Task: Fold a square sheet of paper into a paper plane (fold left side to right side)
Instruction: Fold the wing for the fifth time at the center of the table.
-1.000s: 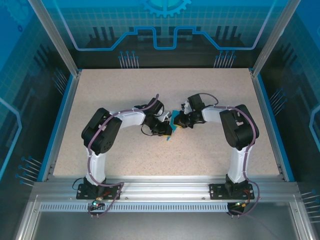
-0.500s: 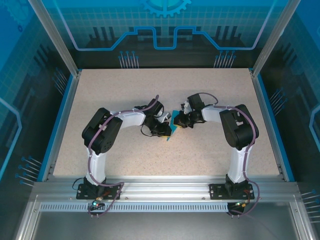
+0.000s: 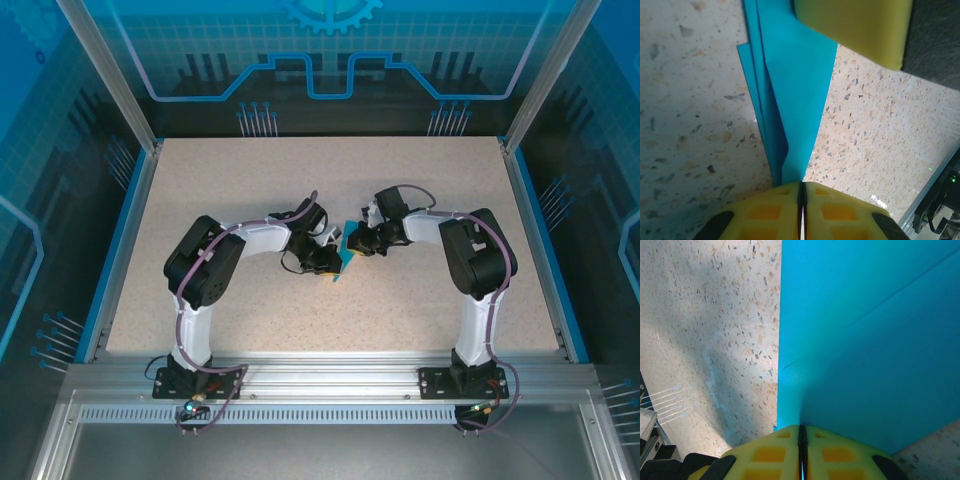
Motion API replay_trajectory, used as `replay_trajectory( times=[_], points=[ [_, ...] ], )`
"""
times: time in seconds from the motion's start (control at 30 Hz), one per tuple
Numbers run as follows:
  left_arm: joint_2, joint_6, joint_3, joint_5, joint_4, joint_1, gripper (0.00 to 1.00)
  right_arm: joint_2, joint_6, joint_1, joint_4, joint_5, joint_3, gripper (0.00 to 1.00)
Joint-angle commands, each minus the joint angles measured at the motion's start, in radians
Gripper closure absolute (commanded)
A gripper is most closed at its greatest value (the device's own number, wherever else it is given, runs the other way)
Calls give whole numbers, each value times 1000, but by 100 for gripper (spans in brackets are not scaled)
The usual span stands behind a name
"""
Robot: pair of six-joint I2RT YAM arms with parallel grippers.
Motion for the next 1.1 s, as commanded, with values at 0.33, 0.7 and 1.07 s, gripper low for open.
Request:
replay_trajectory(
  times=[0.33, 0.7, 1.07],
  points=[
    [10, 28, -62, 2, -35, -10, 89, 59, -24, 3, -124, 91, -1, 88],
    [-41, 64, -108, 8, -55, -36, 89, 71, -27, -2, -135, 90, 4, 88],
    [-72, 75, -128, 7, -57, -55, 89, 78, -27, -2, -135, 86, 2, 88]
  ],
)
